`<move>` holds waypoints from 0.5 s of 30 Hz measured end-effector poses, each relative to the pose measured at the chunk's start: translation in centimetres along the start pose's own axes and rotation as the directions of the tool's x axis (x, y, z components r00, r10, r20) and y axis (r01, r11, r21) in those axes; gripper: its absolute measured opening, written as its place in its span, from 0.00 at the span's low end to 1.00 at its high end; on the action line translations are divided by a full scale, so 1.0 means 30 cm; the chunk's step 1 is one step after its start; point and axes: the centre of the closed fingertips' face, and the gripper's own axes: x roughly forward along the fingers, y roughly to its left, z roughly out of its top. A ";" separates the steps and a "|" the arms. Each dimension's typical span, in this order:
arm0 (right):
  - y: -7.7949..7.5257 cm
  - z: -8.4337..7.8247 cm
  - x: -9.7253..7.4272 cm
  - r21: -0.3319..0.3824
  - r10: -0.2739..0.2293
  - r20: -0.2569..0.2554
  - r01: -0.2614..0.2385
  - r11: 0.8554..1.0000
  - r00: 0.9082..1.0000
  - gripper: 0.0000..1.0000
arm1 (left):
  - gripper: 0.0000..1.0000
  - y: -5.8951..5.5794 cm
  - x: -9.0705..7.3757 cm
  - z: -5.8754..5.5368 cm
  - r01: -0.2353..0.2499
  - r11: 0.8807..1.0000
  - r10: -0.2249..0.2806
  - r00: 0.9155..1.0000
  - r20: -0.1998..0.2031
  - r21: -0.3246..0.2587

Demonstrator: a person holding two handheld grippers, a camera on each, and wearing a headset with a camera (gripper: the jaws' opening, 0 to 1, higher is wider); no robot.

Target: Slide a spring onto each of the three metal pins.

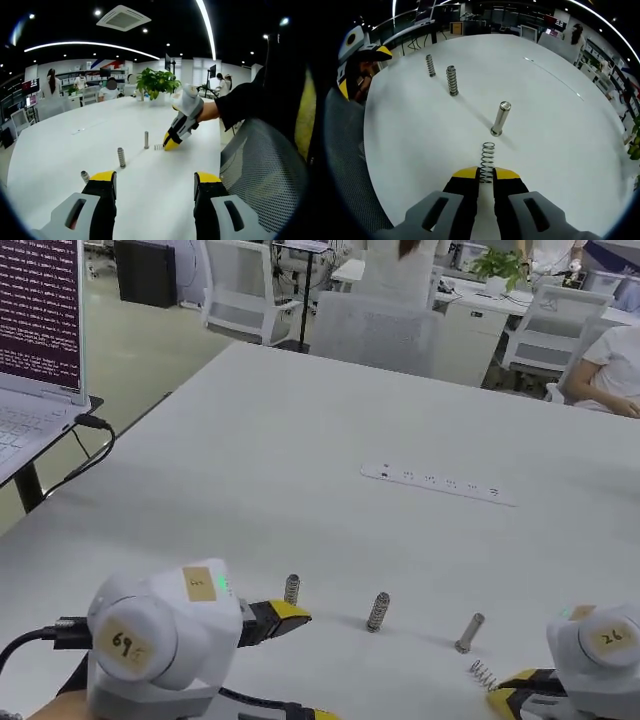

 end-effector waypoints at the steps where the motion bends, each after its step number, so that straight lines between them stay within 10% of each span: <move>1: 0.000 0.000 0.000 -0.001 -0.001 0.000 0.001 1.000 1.000 0.08 | 0.58 0.001 0.000 0.001 -0.001 1.000 0.001 1.000 0.000 0.000; 15: 0.000 -0.009 -0.020 -0.004 -0.008 -0.013 0.008 1.000 1.000 0.08 | 0.58 0.003 -0.001 0.006 0.004 1.000 -0.004 1.000 0.009 0.004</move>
